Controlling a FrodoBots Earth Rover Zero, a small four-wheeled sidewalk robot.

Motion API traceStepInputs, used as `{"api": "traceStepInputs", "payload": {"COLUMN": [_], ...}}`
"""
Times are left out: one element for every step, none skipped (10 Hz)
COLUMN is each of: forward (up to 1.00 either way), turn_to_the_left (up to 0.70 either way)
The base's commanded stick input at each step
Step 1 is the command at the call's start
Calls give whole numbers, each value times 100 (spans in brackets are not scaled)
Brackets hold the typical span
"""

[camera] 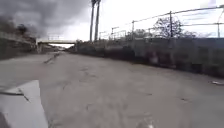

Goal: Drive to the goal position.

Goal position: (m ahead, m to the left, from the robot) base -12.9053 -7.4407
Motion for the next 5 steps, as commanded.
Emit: {"api": "traceStepInputs", "payload": {"forward": [-100,-100,-100,-100,-100], "turn_to_the_left": [27,27,27,27,27]}}
